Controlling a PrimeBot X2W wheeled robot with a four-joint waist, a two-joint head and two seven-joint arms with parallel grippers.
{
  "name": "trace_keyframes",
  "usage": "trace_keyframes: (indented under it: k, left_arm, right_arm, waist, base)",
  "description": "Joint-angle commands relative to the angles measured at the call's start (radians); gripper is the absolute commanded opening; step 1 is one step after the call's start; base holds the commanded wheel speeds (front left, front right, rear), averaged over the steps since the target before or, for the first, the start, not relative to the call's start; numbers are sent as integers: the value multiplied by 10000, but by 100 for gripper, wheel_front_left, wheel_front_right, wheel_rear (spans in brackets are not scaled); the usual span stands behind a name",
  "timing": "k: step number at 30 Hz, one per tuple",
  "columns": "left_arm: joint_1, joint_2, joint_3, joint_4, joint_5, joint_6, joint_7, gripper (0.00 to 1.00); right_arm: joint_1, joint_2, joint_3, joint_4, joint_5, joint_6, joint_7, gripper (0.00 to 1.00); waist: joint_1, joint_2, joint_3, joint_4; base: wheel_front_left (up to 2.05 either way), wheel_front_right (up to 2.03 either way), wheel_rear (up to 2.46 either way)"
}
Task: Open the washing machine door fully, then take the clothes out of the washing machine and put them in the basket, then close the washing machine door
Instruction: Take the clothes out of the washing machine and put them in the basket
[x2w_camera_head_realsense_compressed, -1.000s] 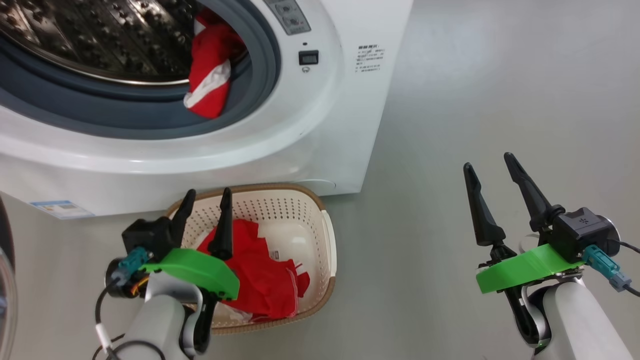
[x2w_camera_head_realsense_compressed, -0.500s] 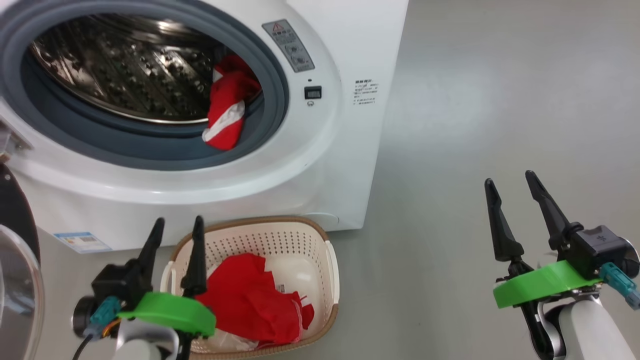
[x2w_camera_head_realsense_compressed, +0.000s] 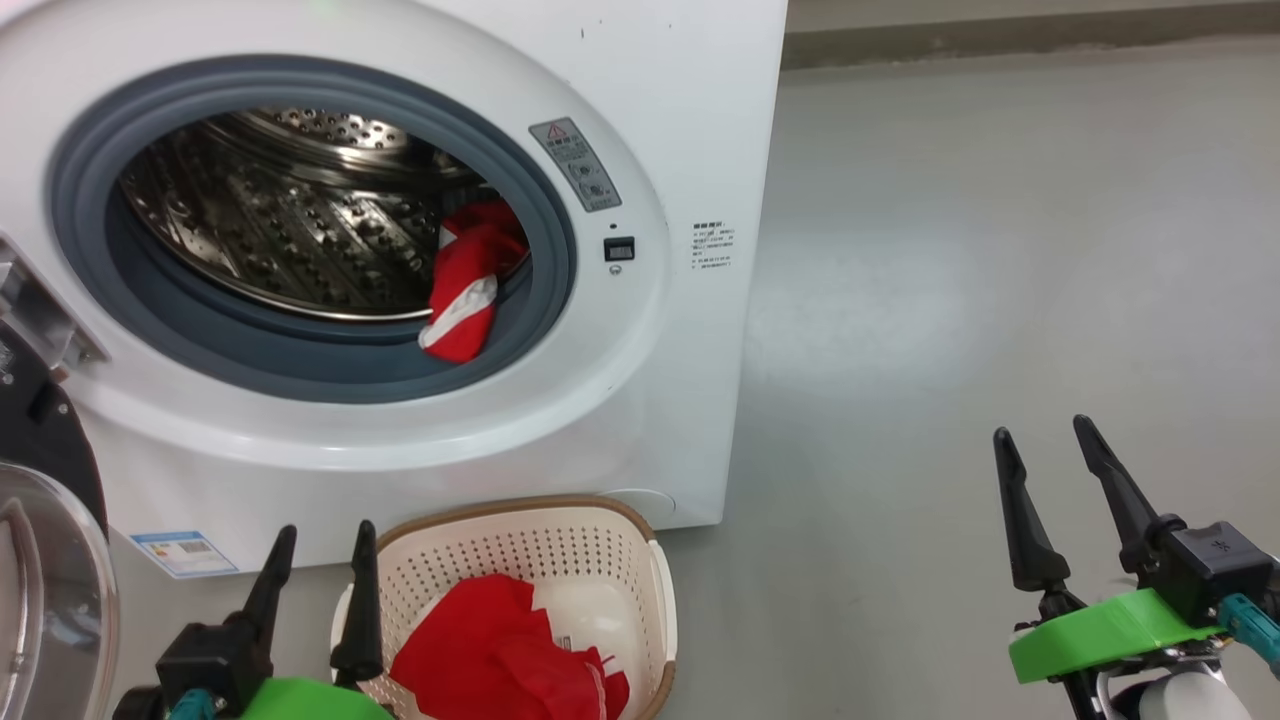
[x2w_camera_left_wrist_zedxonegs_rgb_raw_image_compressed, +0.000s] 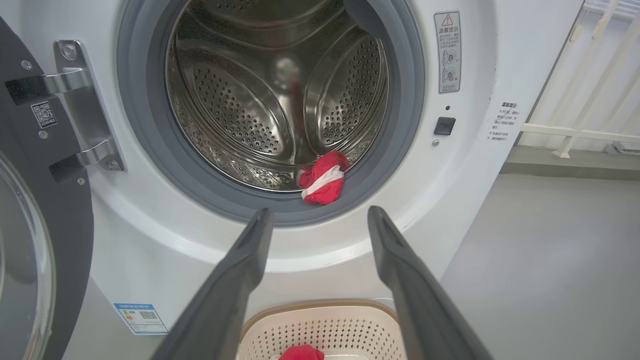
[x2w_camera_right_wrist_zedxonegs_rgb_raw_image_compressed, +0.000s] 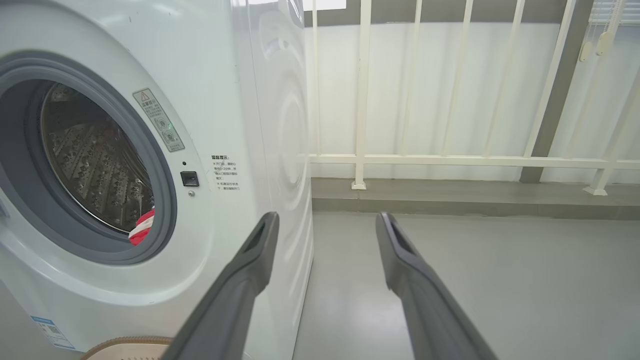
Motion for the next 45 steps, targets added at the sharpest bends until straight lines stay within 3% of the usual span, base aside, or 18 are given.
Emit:
trace_keyframes:
  k: [1, 45]
  left_arm:
    - [-32, 251, 332, -322, 204, -1, -120, 100]
    - [297, 79, 448, -414, 214, -126, -120, 100]
  right_arm:
    - [-66, -31, 121, -309, -58, 62, -63, 100]
    - [494, -31, 150, -625, -443, 62, -63, 100]
  waist:
    - [0, 0, -178, 15]
    - [0, 0, -281, 118]
  base:
    - [0, 0, 0]
    - [0, 0, 0]
